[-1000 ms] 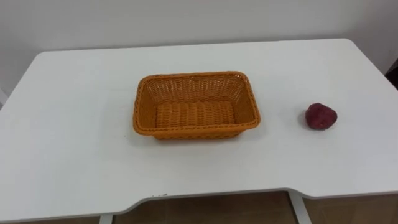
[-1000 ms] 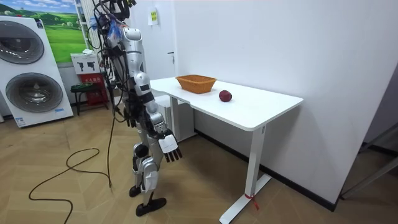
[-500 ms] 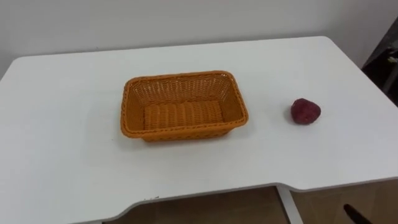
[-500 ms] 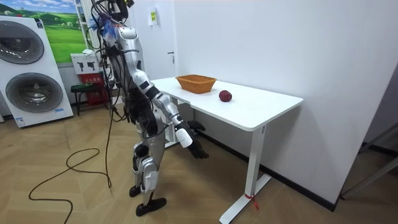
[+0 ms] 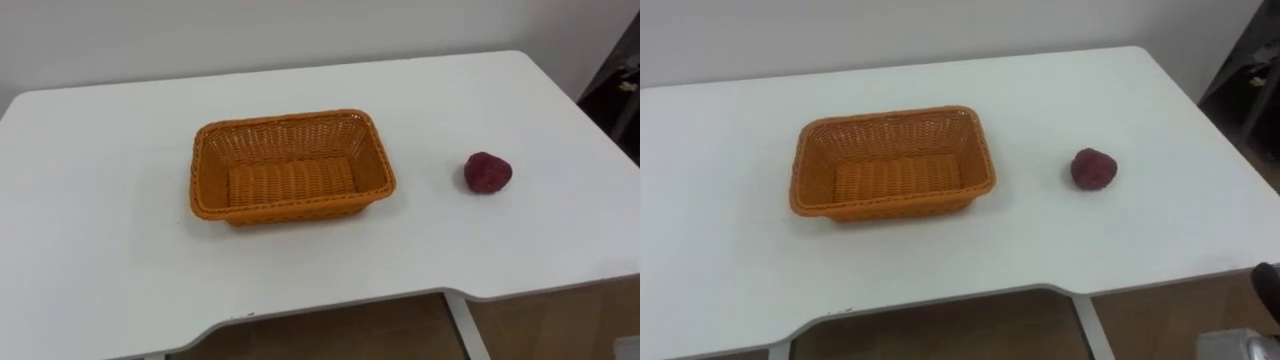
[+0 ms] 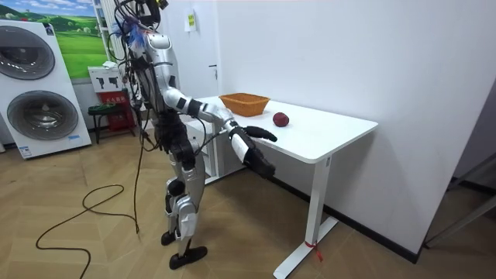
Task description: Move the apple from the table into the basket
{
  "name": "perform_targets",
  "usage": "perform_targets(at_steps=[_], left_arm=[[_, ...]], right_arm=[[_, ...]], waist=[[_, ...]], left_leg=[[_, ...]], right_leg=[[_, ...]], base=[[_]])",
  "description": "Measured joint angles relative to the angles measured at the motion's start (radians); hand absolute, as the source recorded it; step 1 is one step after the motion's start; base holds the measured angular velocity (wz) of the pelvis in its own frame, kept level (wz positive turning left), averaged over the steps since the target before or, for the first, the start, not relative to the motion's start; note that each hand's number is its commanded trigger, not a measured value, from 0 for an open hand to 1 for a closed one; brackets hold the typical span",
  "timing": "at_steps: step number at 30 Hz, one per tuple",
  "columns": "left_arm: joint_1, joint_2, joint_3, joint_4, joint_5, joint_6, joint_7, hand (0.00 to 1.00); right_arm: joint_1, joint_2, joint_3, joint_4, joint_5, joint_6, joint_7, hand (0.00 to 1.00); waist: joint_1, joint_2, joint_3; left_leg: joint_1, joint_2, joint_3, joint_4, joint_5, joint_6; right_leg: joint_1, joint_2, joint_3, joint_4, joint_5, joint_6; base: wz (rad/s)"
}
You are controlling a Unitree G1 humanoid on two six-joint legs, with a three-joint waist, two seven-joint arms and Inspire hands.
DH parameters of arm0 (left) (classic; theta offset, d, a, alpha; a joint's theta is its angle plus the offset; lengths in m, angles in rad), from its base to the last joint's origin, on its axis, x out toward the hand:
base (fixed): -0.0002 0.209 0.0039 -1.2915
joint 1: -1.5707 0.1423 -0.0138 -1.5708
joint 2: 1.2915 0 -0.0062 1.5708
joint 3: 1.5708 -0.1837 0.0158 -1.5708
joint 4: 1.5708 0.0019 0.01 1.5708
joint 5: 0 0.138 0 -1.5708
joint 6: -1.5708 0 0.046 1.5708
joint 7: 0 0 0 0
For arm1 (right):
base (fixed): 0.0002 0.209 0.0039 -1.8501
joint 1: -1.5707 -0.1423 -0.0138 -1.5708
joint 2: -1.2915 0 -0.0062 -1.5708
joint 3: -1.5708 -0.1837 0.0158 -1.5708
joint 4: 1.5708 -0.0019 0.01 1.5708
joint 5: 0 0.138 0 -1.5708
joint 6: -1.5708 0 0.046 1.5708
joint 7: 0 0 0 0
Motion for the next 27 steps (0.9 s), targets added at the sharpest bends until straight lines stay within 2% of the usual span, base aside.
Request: perform_targets(at_steps=[5,10,13,16,19,24,27], left_arm=[[0.0,0.001,-0.006,0.0,0.004,0.0,0.0,0.0],[-0.004,0.005,-0.03,-0.002,0.006,-0.001,-0.005,0.0],[-0.005,0.008,-0.046,-0.002,0.006,0.0,-0.018,0.0],[-0.005,0.012,-0.081,-0.012,0.006,0.0,-0.025,0.0],[0.004,0.013,-0.108,-0.023,0.006,0.0,-0.032,0.0],[-0.001,0.016,-0.11,-0.024,0.006,-0.001,-0.067,0.0],[-0.004,0.019,-0.11,-0.027,0.008,-0.002,-0.083,0.0]], right_arm=[[0.0,0.0,0.029,-0.109,-0.18,-0.031,-0.076,0.0],[0.0,-0.001,0.116,-0.161,-0.334,-0.043,-0.063,0.0],[0.0,-0.01,0.159,-0.196,-0.396,-0.043,-0.018,0.0],[0.0,-0.034,0.205,-0.197,-0.401,-0.042,0.044,0.0],[0.001,-0.036,0.251,-0.187,-0.401,-0.041,0.119,0.0],[0.0,-0.042,0.286,-0.114,-0.382,-0.033,0.27,0.0],[-0.003,-0.071,0.317,-0.065,-0.369,-0.015,0.353,0.0]], waist=[[0.016,0.004,-0.002],[0.026,0.003,-0.0017],[0.037,0.001,-0.0013],[0.045,-0.004,-0.0003],[0.045,-0.007,0.0014],[0.064,-0.009,0.0019],[0.072,-0.01,0.0025]], left_leg=[[-0.009,-0.001,-0.004,0.001,0.003,0.0],[-0.006,-0.001,-0.008,0.0,0.006,0.0],[-0.003,-0.001,-0.01,0.001,0.006,-0.001],[-0.004,-0.001,-0.013,0.004,0.006,-0.001],[-0.004,-0.001,-0.02,0.006,0.006,-0.001],[-0.005,-0.002,-0.023,0.0,0.007,0.0],[-0.005,-0.003,-0.023,-0.002,0.007,0.0]], right_leg=[[-0.005,0.0,-0.007,-0.001,0.001,0.0],[-0.007,-0.002,-0.015,-0.005,0.001,0.0],[0.002,-0.002,-0.016,-0.006,0.001,0.0],[-0.001,-0.003,-0.02,-0.007,0.001,0.0],[0.0,-0.005,-0.029,-0.005,0.001,0.0],[0.005,-0.005,-0.031,-0.004,0.001,0.0],[0.011,-0.006,-0.031,-0.005,0.001,0.0]], base=[[0.01],[0.04],[0.01],[0.05],[0.07],[0.01],[0.0]])
